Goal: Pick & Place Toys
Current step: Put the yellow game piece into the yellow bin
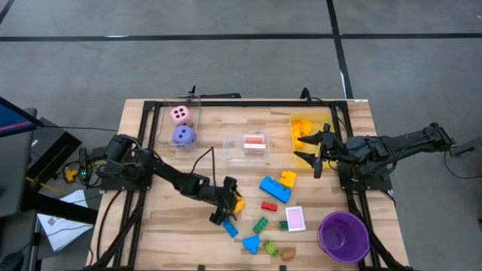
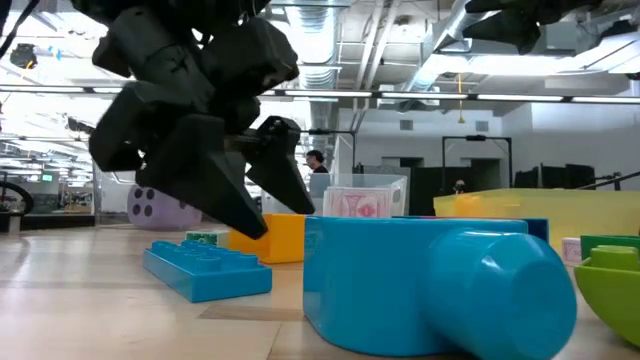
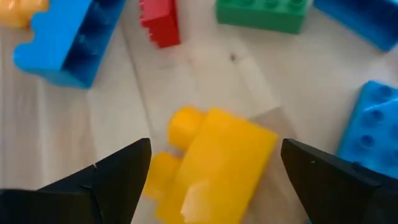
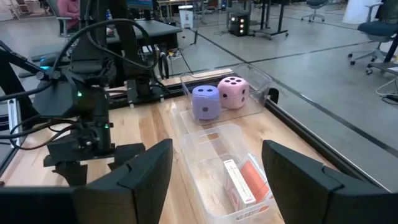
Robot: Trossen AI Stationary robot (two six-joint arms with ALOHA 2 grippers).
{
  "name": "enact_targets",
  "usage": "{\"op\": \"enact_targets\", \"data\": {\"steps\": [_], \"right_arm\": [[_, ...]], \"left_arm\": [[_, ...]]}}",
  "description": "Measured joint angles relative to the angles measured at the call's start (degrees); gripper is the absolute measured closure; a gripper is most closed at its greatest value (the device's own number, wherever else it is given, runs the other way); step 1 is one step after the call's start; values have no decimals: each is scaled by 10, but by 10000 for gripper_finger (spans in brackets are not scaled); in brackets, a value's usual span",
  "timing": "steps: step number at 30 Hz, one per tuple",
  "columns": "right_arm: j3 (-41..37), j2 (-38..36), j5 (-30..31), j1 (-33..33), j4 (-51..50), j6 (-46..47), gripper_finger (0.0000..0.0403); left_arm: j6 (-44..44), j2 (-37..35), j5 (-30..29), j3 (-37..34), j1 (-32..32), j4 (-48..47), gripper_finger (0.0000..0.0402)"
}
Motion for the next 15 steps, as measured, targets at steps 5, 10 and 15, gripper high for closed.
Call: {"op": "enact_targets", "data": {"steps": [5, 10, 15], "right_arm": [[0, 0, 0, 0, 0, 0, 163], [0, 0, 0, 0, 0, -1, 163], [0, 0, 0, 0, -2, -1, 163]], "left_arm": [[17, 0, 38, 0, 20, -14, 49], [21, 0, 43, 0, 39, -18, 48], [-21, 0, 43, 0, 36, -17, 48]]}}
